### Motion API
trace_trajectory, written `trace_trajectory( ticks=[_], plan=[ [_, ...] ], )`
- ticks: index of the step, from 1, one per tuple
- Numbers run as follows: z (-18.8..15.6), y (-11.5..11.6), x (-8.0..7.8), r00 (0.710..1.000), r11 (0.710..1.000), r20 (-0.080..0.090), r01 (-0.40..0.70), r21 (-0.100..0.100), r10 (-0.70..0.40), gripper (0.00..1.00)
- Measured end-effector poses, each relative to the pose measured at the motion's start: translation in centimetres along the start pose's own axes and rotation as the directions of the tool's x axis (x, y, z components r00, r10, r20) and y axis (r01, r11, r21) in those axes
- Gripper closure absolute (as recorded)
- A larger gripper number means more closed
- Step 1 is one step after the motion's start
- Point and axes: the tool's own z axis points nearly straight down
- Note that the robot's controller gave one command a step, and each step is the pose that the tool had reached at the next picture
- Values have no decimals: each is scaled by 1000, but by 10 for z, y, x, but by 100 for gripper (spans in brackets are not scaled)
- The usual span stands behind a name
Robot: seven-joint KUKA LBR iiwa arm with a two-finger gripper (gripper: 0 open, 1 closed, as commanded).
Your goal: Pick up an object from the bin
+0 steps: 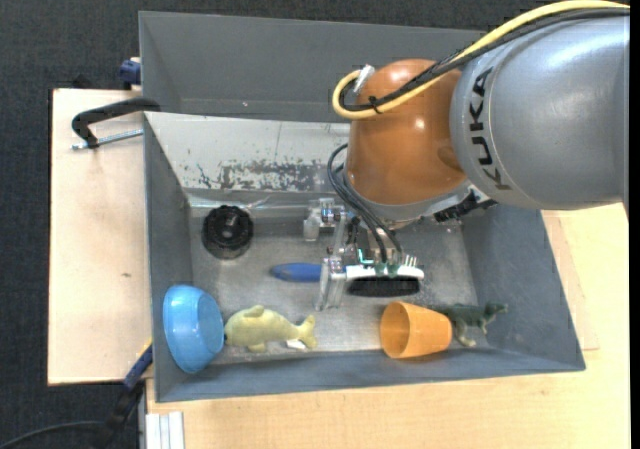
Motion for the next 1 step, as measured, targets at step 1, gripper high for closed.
trace_trajectory(
  ticks=[1],
  plan=[
    [111,-21,-14,999,999,0,42,2,-42,0]
  ],
)
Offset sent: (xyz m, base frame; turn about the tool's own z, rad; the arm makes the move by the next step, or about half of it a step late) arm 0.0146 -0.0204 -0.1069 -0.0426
